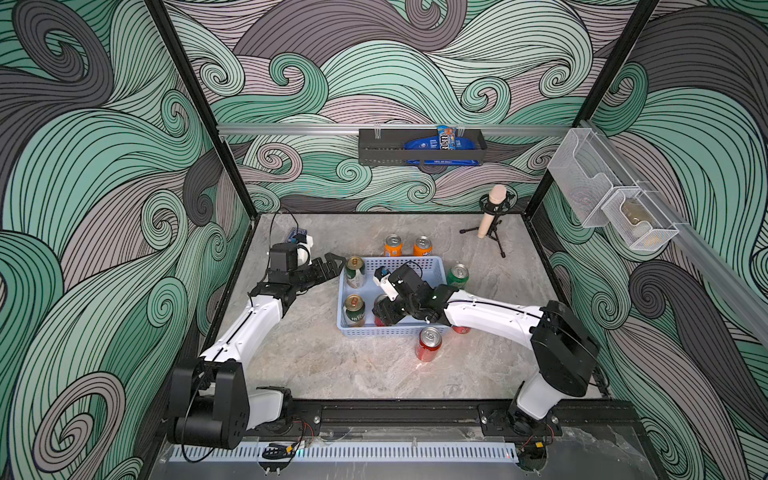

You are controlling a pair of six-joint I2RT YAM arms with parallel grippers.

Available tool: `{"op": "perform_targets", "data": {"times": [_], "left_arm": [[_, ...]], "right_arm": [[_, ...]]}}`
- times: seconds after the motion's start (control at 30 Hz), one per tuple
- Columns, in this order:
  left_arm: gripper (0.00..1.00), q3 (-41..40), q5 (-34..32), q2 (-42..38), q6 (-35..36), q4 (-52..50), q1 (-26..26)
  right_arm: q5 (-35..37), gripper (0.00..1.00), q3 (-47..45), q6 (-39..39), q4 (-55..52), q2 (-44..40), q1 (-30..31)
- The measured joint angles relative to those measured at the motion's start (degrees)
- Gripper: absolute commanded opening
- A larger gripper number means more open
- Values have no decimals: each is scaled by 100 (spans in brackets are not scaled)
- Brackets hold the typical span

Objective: Take out the drinks from the basket
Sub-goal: Pick up the drink from the basket, then place the drink at the center of the board.

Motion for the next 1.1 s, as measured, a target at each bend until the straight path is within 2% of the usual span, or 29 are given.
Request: {"op": "perform_targets", "data": {"times": [0.33,0.7,1.1], "left_arm": [[99,-2,4,0,0,-2,0],[98,-31,0,0,0,7,0],[98,-31,-26,0,0,0,0]], "right_arm": [[28,51,2,138,-24,-909,-170],[-380,51,20,-13,-313,-1591,-179],[-610,50,-662,-81,-341,-2210,234]]}}
